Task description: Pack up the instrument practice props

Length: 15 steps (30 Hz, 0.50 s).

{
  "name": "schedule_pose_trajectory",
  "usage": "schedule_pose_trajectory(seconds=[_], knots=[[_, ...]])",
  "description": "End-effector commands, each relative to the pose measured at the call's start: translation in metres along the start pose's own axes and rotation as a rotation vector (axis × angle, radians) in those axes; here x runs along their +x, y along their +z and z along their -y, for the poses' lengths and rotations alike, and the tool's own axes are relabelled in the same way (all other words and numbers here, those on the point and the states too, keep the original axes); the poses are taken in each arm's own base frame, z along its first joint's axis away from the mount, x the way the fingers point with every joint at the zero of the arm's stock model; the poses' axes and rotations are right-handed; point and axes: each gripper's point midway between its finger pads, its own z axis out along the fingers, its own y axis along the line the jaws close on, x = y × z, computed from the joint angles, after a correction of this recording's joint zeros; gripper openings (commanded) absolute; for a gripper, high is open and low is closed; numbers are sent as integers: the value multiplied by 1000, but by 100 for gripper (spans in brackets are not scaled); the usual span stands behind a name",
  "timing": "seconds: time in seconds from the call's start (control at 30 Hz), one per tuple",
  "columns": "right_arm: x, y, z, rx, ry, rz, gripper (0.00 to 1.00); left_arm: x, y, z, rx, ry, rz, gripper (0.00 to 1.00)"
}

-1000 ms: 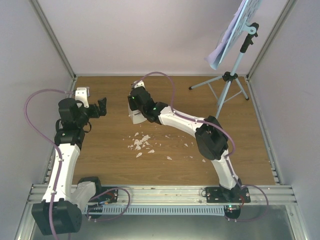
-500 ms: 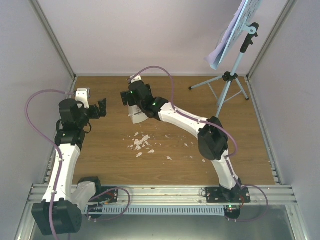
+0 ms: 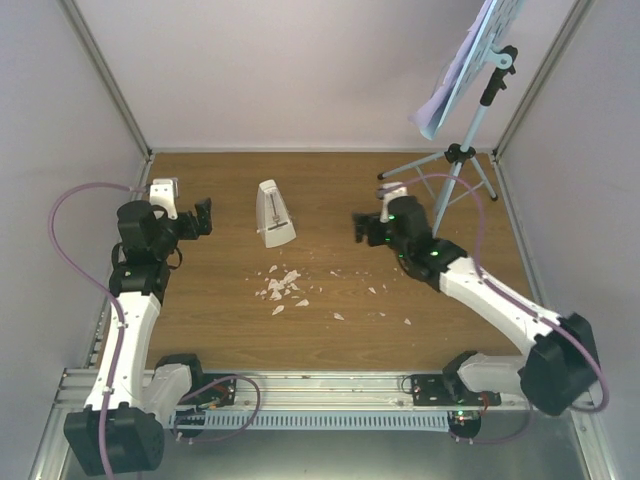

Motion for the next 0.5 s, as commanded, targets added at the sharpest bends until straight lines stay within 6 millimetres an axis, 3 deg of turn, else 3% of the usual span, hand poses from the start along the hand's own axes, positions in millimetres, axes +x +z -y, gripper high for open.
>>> schedule_pose_trajectory(seconds=[0.0, 0.1, 0.27, 0.37, 0.47], knots=[[-11, -30, 72, 95, 82, 43, 95, -12, -4, -2, -11, 27, 59, 99], [-27, -47, 122, 134, 145, 94, 86, -12, -4, -2, -14, 24, 60, 99], [-47, -59, 193, 133, 292, 182, 80, -11, -2, -1, -6, 20, 53, 99], [-66, -59, 223, 129, 329, 223, 77, -12, -3, 1, 3, 16, 56, 99], [-99, -60, 239, 149, 302, 277, 76, -12, -5, 7, 31, 13, 58, 99]])
